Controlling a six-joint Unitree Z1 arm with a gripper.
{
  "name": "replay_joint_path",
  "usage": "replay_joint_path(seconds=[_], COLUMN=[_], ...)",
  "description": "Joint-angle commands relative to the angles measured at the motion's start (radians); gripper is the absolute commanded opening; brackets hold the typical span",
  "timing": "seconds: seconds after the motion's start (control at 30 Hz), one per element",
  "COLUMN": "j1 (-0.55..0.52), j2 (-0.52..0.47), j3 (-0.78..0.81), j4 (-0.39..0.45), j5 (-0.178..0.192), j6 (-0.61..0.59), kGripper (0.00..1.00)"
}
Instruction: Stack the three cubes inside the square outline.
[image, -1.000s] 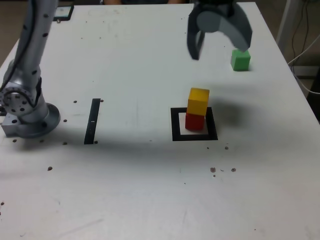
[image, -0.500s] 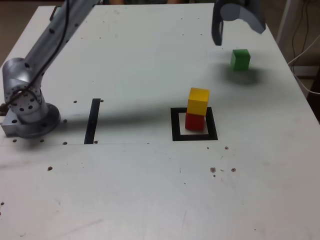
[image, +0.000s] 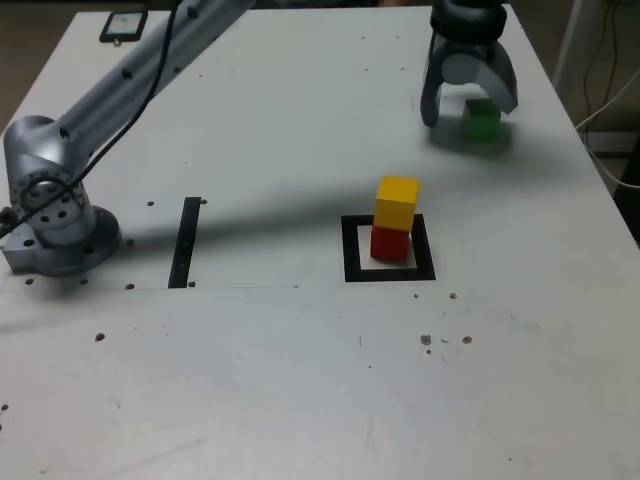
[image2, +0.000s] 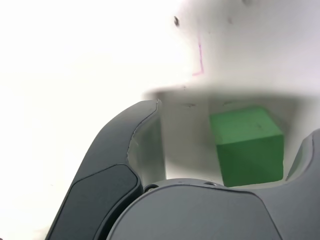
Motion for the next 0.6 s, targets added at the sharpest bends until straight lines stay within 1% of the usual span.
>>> replay_joint_path(seconds=[0.0, 0.2, 0.37, 0.47, 0.57], j1=[-0.014, -0.049, -0.062, -0.062, -0.059], j2=[0.011, 0.029, 0.043, 0.045, 0.044], j3=[-0.003, -0.029, -0.047, -0.055, -0.063], j4=[0.005, 0.005, 0.005, 0.009, 0.016], j5=[0.006, 0.035, 0.079, 0.103, 0.116], j6=[-0.004, -0.02, -0.043, -0.05, -0.054], kGripper=[0.92, 0.88, 0.83, 0.78, 0.69])
